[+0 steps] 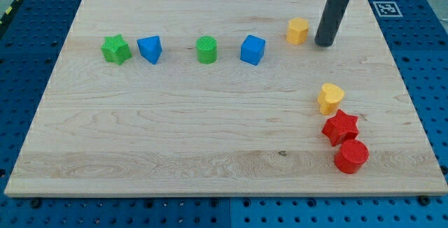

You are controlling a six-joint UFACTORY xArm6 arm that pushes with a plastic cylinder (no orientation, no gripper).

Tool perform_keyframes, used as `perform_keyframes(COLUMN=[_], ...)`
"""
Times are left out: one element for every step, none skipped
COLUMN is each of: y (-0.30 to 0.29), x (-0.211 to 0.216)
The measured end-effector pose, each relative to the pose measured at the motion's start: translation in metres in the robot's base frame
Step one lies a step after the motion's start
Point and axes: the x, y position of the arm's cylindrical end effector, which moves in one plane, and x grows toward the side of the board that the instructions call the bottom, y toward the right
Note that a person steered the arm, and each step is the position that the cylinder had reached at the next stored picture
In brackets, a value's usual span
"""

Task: Place the yellow hexagon right to the blue cube

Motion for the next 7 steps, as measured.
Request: perform_keyframes(y=[0.001, -0.041, -0.054, -0.054, -0.054, -0.058, -0.074], x=[-0.054, -0.083, -0.055, -0.014, 0.005, 0.01, 0.01])
